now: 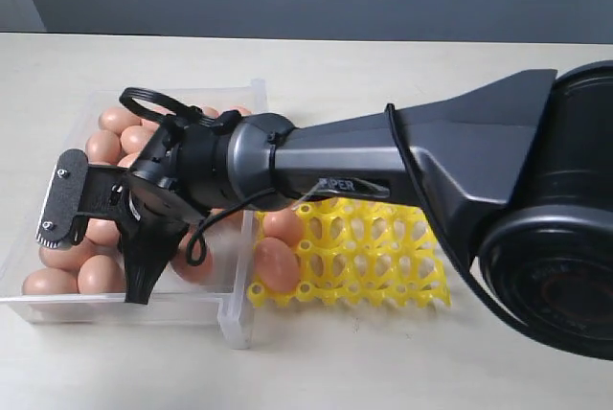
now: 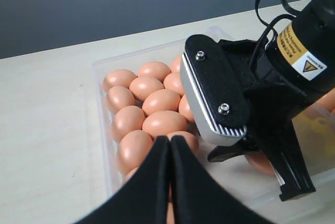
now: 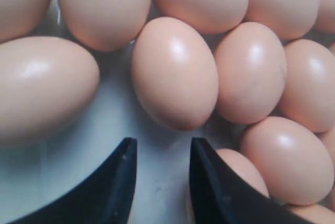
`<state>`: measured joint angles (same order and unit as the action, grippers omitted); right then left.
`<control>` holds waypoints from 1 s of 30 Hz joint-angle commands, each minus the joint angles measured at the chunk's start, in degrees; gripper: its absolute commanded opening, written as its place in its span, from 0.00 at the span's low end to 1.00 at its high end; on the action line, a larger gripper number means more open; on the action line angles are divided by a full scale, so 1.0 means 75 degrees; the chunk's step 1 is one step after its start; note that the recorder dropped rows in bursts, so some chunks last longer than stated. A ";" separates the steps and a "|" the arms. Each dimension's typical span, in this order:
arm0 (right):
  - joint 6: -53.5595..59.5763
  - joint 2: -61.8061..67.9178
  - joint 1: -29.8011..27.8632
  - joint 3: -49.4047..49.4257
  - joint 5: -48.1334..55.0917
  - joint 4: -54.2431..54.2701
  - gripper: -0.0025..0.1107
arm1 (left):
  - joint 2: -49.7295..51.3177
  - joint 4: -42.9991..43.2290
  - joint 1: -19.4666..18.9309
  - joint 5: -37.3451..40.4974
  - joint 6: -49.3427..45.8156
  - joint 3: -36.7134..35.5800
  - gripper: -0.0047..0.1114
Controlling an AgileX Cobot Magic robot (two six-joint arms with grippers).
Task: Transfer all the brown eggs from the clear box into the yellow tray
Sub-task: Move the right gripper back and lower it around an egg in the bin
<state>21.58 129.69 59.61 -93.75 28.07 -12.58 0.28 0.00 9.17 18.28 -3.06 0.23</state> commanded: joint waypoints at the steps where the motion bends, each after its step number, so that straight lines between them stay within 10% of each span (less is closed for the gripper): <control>1: -0.0021 0.0116 -0.0153 0.0034 0.0154 -0.0314 0.32 | -0.0037 -0.0042 0.0047 -0.0093 0.0006 -0.0030 0.04; 18: -0.1507 -0.1203 -0.0153 0.0034 0.2725 0.1011 0.32 | -0.0037 -0.0042 0.0047 -0.0093 0.0006 -0.0030 0.04; 30: -0.1507 -0.1049 0.0072 0.0034 0.2038 0.1117 0.32 | -0.0037 -0.0042 0.0047 -0.0093 0.0006 -0.0030 0.04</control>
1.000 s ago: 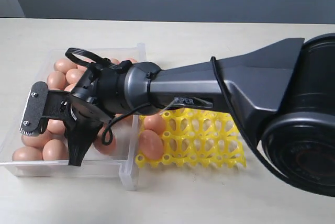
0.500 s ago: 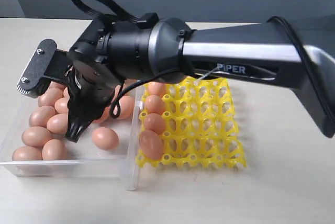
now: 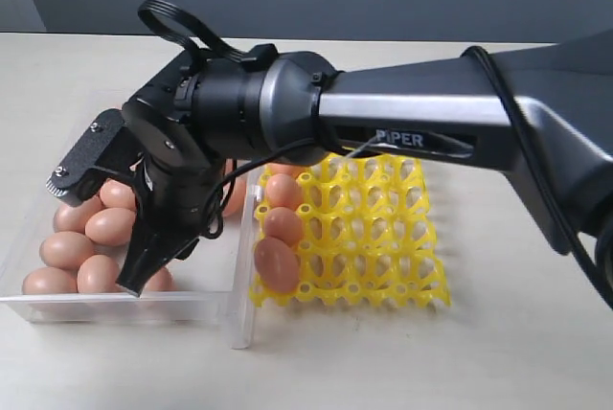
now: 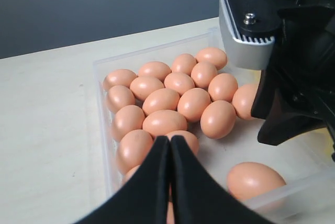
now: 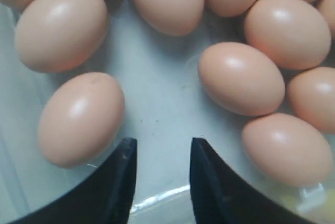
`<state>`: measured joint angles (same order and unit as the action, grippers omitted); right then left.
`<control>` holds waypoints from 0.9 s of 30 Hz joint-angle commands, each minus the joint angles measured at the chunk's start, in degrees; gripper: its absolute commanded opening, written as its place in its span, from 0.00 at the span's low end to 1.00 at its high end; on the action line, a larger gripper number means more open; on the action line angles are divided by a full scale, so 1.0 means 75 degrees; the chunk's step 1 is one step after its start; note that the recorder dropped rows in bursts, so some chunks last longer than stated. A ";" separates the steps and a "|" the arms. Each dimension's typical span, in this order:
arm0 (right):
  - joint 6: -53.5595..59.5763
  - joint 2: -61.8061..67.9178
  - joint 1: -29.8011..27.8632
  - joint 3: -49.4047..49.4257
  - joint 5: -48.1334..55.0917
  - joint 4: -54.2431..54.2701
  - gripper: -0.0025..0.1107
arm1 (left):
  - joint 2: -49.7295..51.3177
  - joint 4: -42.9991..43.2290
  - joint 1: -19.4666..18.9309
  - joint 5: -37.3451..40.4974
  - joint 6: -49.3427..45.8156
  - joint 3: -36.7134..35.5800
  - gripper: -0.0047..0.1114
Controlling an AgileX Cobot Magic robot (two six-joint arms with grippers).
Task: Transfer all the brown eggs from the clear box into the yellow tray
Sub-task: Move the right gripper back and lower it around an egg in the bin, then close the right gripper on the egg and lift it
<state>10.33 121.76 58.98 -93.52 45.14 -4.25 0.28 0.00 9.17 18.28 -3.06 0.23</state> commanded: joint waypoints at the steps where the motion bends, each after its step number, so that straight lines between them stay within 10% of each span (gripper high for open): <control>1: -0.0007 0.0007 0.0221 0.0003 -0.0274 -0.0013 0.32 | -0.0037 -0.0042 0.0047 -0.0093 0.0006 -0.0030 0.04; 6: -0.0885 0.0007 0.0374 0.0003 -0.0581 -0.0070 0.33 | -0.0037 -0.0042 0.0047 -0.0093 0.0006 -0.0030 0.04; 12: -0.1134 0.0092 0.0389 0.0003 -0.0604 -0.0683 0.64 | -0.0037 -0.0042 0.0047 -0.0093 0.0006 -0.0030 0.04; 27: -0.1619 0.0422 0.0389 0.0003 -0.0878 -0.0846 0.54 | -0.0037 -0.0042 0.0047 -0.0093 0.0006 -0.0030 0.04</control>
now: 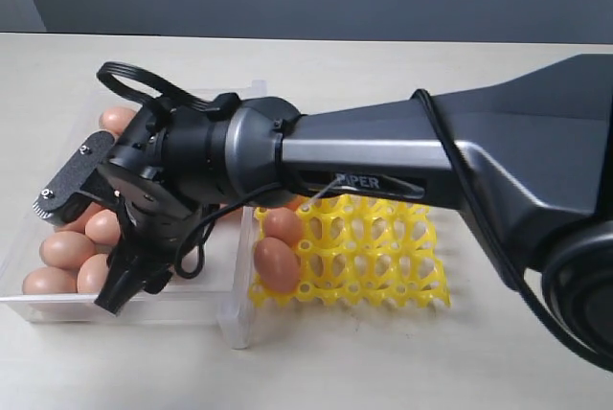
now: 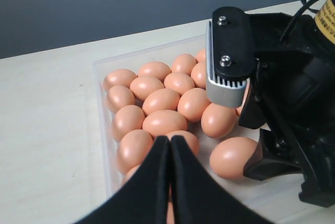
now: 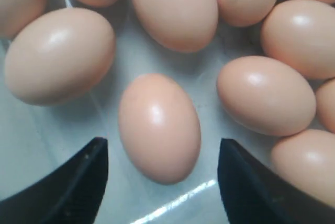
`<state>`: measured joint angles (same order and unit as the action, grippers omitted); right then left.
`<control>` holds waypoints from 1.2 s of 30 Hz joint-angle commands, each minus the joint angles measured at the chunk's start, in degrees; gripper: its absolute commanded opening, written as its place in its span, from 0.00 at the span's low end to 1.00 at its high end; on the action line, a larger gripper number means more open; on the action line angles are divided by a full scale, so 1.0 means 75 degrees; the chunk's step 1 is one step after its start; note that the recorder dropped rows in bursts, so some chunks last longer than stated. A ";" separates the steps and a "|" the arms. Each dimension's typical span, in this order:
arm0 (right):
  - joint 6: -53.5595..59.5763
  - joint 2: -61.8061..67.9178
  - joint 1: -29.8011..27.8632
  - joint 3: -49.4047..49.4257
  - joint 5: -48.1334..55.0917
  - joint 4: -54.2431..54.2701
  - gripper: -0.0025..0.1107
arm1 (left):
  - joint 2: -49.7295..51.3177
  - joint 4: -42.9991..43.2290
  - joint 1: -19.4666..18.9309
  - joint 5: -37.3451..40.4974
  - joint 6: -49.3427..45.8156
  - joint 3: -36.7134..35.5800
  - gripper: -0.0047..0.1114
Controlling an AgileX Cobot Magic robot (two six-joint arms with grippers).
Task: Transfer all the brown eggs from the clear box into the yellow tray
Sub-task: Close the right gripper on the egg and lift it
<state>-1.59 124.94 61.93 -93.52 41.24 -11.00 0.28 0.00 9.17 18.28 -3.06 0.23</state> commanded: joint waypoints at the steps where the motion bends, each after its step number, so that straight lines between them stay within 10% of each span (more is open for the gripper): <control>1: -0.0030 0.0011 -0.0005 0.0003 -0.0435 0.0054 0.54 | -0.0037 -0.0042 0.0047 -0.0093 0.0006 -0.0030 0.04; 16: 0.0001 0.0521 -0.0005 0.0003 -0.0466 -0.0331 0.52 | -0.0037 -0.0042 0.0047 -0.0093 0.0006 -0.0030 0.04; 24: 0.0001 0.0521 -0.0005 0.0003 -0.1016 -0.0380 0.20 | -0.0037 -0.0042 0.0047 -0.0093 0.0006 -0.0030 0.04; 36: -0.0219 0.0056 -0.0001 0.0003 -0.0735 -0.0940 0.02 | -0.0037 -0.0042 0.0047 -0.0093 0.0006 -0.0030 0.04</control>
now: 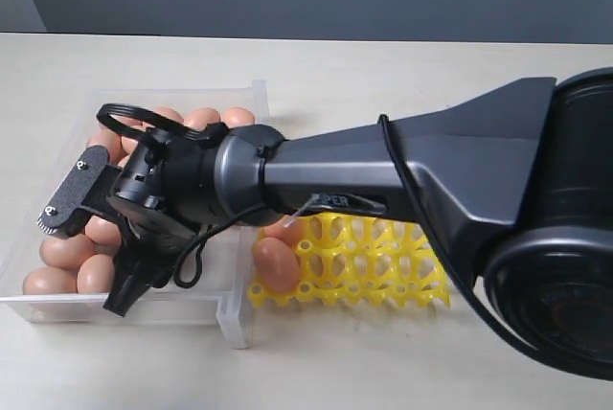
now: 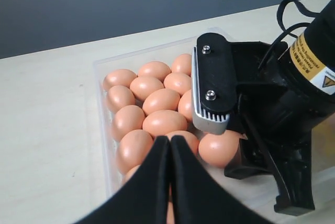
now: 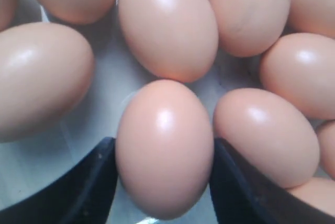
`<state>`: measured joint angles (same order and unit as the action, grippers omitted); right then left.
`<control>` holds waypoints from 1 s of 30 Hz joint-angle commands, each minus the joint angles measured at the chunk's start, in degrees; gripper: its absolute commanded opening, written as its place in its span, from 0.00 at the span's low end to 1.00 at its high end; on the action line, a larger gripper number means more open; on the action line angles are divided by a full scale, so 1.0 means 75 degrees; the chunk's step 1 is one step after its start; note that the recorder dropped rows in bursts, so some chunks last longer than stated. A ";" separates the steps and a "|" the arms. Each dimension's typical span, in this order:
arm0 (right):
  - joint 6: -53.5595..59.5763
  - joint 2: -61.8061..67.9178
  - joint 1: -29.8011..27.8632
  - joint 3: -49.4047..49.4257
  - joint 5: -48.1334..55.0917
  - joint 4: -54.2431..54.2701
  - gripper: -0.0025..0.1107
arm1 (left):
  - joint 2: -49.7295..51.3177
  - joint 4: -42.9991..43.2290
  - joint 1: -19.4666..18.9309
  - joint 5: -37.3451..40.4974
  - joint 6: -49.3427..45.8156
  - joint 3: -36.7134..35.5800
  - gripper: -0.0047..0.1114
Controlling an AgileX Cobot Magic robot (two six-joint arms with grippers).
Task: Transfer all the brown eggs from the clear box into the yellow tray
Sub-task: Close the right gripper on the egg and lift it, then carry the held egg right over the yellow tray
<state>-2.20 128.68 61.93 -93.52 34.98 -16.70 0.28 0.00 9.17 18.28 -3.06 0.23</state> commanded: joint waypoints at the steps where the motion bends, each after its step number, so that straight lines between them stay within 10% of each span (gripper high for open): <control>1: -0.0137 -0.0580 -0.0001 0.0003 0.0130 -0.0197 0.02 | -0.0037 -0.0042 0.0047 -0.0093 0.0006 -0.0030 0.04; 16: 0.0089 -0.2013 -0.0001 0.0018 0.4512 -0.3415 0.02 | -0.0037 -0.0042 0.0047 -0.0093 0.0006 -0.0030 0.04; 30: 0.1119 -0.2136 -0.0262 0.1025 0.4664 -0.2654 0.02 | -0.0037 0.0000 0.0012 -0.0093 0.0006 -0.0030 0.04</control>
<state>5.98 114.02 61.11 -88.56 69.38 -37.16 0.28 0.00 9.17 18.28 -3.06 0.23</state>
